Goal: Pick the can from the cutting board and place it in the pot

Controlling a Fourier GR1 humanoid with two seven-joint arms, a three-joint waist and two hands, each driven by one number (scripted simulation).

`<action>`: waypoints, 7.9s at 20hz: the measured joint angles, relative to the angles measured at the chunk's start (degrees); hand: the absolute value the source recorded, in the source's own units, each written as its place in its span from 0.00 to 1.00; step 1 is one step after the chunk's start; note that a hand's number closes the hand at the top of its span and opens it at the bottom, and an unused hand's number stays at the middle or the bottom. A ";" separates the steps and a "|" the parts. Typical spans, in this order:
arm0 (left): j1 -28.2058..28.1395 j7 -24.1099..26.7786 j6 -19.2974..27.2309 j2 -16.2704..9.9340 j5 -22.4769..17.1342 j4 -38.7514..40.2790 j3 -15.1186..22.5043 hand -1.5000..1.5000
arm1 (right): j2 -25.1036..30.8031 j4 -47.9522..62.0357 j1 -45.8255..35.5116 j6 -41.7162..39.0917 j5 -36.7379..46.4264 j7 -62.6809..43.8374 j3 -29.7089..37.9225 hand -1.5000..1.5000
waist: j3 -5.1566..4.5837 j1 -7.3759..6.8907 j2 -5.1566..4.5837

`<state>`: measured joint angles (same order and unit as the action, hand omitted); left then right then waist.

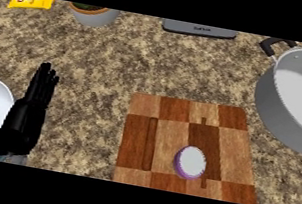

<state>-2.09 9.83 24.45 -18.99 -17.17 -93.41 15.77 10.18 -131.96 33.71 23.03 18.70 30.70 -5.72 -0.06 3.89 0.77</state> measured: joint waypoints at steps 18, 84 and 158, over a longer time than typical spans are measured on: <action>3.90 0.63 -2.37 1.97 1.49 3.40 0.91 0.50 | -3.77 -0.70 19.19 -6.38 44.22 -28.69 -21.11 0.00 | -0.16 -4.00 -1.14; 6.71 -1.23 -12.57 11.22 11.44 3.24 -2.01 0.50 | 2.85 58.70 -68.12 -18.11 67.94 -92.09 19.00 1.00 | -0.15 -13.32 -4.01; 1.83 -2.66 -11.30 11.35 11.90 2.57 -8.40 0.50 | -7.57 56.44 -59.61 36.65 56.59 -75.88 55.07 0.00 | -0.16 -3.38 -0.38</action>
<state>-0.25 7.18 13.15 -7.64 -5.27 -90.84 7.37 2.60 -75.52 -25.90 59.68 75.29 -45.19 49.34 -0.21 0.51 0.39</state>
